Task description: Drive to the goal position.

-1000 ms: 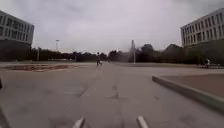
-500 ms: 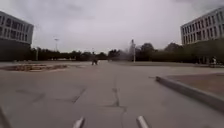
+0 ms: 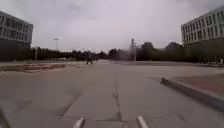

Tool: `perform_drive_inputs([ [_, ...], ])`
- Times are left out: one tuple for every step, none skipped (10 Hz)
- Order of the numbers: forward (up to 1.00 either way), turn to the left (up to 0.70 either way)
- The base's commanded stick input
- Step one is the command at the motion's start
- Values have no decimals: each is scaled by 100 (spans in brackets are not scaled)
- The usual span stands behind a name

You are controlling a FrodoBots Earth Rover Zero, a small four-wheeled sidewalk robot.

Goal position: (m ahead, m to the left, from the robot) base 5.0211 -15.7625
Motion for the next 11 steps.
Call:
perform_drive_inputs([
  [70, -5],
  [70, -1],
  [70, 0],
  [70, 0],
  [70, 0],
  [70, 0],
  [70, 0],
  [70, 0],
  [70, 0],
  [70, 0],
  [70, 0],
])
